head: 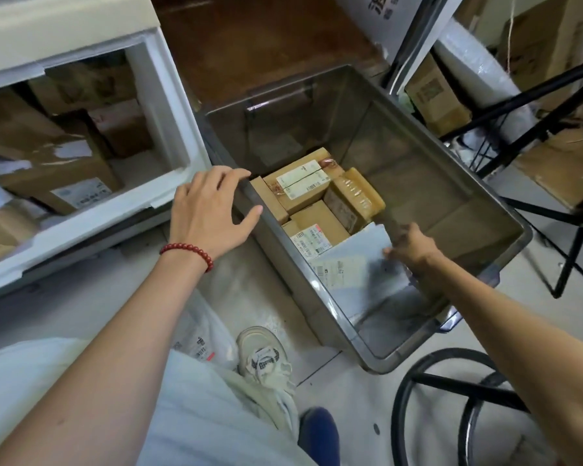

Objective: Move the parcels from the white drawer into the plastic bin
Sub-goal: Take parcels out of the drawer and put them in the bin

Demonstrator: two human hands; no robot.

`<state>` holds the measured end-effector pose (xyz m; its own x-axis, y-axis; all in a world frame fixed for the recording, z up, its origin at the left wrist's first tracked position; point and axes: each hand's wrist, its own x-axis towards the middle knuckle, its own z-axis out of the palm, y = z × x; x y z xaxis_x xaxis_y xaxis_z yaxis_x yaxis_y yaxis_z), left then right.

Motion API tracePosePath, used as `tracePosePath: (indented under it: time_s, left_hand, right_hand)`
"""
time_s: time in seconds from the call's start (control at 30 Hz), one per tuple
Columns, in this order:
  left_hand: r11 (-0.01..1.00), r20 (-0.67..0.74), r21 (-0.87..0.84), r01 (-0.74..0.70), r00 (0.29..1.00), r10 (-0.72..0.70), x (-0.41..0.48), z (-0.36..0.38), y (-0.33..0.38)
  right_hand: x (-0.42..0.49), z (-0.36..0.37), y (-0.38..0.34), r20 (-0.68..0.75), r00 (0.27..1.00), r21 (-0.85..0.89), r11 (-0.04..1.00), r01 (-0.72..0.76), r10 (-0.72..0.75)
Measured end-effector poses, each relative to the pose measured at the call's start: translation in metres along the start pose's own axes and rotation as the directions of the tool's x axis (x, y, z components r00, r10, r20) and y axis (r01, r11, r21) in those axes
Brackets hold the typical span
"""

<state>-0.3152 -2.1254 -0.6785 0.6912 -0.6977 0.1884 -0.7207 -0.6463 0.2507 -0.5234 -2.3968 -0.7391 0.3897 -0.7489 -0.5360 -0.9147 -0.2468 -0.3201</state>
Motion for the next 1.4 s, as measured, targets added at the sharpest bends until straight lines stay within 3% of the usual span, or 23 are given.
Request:
tracePosePath:
  time_s: [0.1, 0.23, 0.4, 0.5, 0.57, 0.67, 0.77, 0.87, 0.93, 1.07, 1.13, 1.27, 1.4]
  left_hand:
    - [0.998, -0.016, -0.031, 0.054, 0.998, -0.054, -0.005, -0.003, -0.009]
    - [0.979, 0.012, -0.065, 0.194, 0.981, -0.194, -0.024, -0.006, -0.031]
    - [0.916, 0.147, 0.064, 0.396, 0.904, -0.401, -0.077, -0.002, -0.085]
    - [0.851, 0.211, 0.129, 0.509, 0.825, -0.525, -0.107, 0.000, -0.114]
    - [0.803, 0.239, 0.143, 0.579, 0.767, -0.596, -0.122, 0.004, -0.127]
    - [0.761, 0.280, 0.146, 0.632, 0.711, -0.645, -0.135, 0.015, -0.140]
    - [0.769, 0.341, 0.173, 0.615, 0.696, -0.632, -0.142, 0.030, -0.147]
    - [0.782, 0.426, 0.226, 0.581, 0.663, -0.616, -0.149, 0.048, -0.154]
    - [0.780, 0.491, 0.252, 0.573, 0.619, -0.613, -0.154, 0.063, -0.157]
    - [0.807, 0.568, 0.292, 0.514, 0.585, -0.579, -0.153, 0.095, -0.158]
    - [0.813, 0.588, 0.297, 0.501, 0.575, -0.569, -0.148, 0.106, -0.160]
    - [0.777, 0.622, 0.332, 0.534, 0.495, -0.606, -0.143, 0.121, -0.169]
    - [0.742, 0.652, 0.318, 0.590, 0.432, -0.623, -0.148, 0.129, -0.179]
  right_hand:
    - [-0.013, -0.002, -0.031, -0.083, 0.983, 0.079, 0.982, 0.170, -0.164]
    - [-0.040, 0.003, -0.105, -0.191, 0.902, 0.224, 0.877, 0.425, -0.388]
    - [-0.085, 0.036, -0.203, -0.276, 0.675, 0.213, 0.642, 0.737, -0.684]
    - [-0.110, 0.071, -0.241, -0.190, 0.540, 0.204, 0.505, 0.839, -0.820]
    - [-0.119, 0.105, -0.253, -0.091, 0.495, 0.204, 0.470, 0.859, -0.864]
    - [-0.119, 0.164, -0.247, 0.133, 0.556, 0.160, 0.571, 0.805, -0.820]
    - [-0.110, 0.209, -0.219, 0.361, 0.684, 0.033, 0.742, 0.669, -0.634]
    - [-0.098, 0.239, -0.182, 0.450, 0.787, -0.152, 0.832, 0.533, -0.422]
    - [-0.096, 0.254, -0.162, 0.455, 0.828, -0.329, 0.802, 0.499, -0.328]
    - [-0.105, 0.274, -0.144, 0.467, 0.842, -0.640, 0.553, 0.533, -0.271]
    - [-0.109, 0.287, -0.140, 0.478, 0.844, -0.649, 0.549, 0.526, -0.244]
    - [-0.115, 0.309, -0.135, 0.448, 0.881, -0.589, 0.690, 0.420, -0.153]
    - [-0.110, 0.314, -0.126, 0.408, 0.884, -0.455, 0.787, 0.415, -0.230]
